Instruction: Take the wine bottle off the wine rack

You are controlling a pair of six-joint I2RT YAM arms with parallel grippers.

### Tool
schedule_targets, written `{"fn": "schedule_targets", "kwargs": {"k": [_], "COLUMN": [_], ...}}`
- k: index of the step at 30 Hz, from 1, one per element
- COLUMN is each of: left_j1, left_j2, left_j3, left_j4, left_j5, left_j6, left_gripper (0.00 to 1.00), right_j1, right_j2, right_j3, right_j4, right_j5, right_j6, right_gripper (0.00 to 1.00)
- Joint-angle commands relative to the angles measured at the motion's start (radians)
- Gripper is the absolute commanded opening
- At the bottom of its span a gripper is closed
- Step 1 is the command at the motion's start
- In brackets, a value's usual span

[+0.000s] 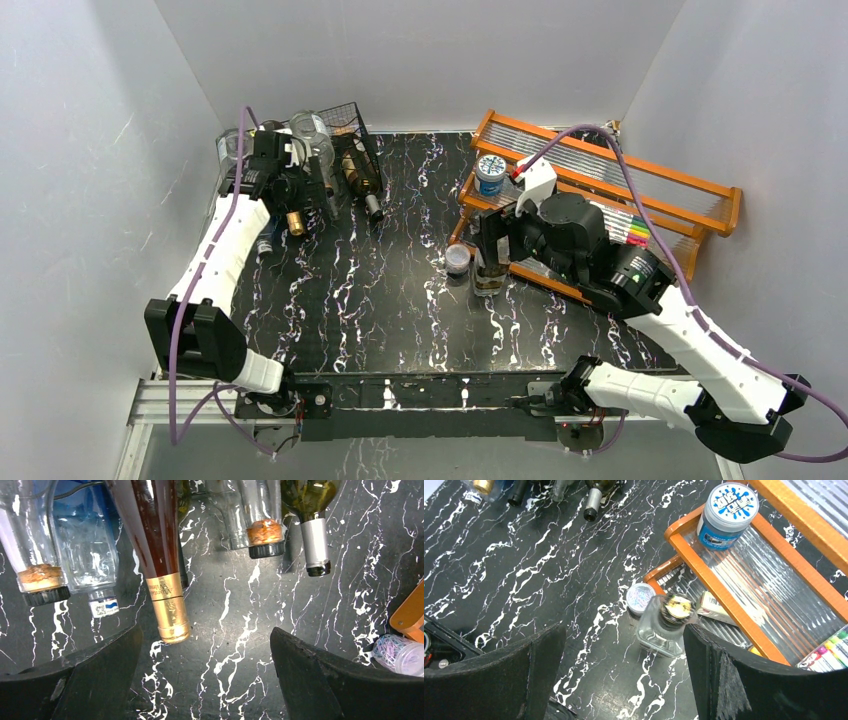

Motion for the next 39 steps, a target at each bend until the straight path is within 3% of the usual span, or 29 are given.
{"fn": "schedule_targets", "kwargs": {"k": [1, 9, 17, 27, 35, 39], "left_j1": [0.041, 0.070, 0.079, 0.110, 0.120, 0.123], "left_j2": [0.003, 0.071, 0.119, 0.072, 0.058, 0.062], "left_j3": [0.007, -0.005, -0.061, -0.232, -0.310, -0.317], "left_j4": [-0.021, 0.043, 0.151, 0.378, 0.503, 0.519], "left_j5": [-0.023, 0.030, 0.030, 0.078, 0.089, 0.088], "left_j6": [0.023, 0.046, 0.058, -0.018, -0.003, 0.005], "left_gripper": [0.98, 0.94, 0.84, 0.76, 0.68, 0.67], "right_j1": [-0.004, -0.004, -0.004, -0.004, -0.004, -0.004], "right_j2": [-0.018, 0.019, 0.034, 0.091, -0.022, -0.026], "right_j3": [0.048, 0.091, 0.107, 0.206, 0.108, 0.098], "right_j4": [0.022, -0.017, -0.036, -0.110, 0.071, 0.078], "right_j5": [0.016, 0.002, 0.183, 0.114, 0.032, 0.049], "right_j6": [0.027, 0.038, 0.162, 0.180, 0.089, 0.086], "right_gripper": [0.98, 0.98, 0.98, 0.98, 0.98, 0.98]}}
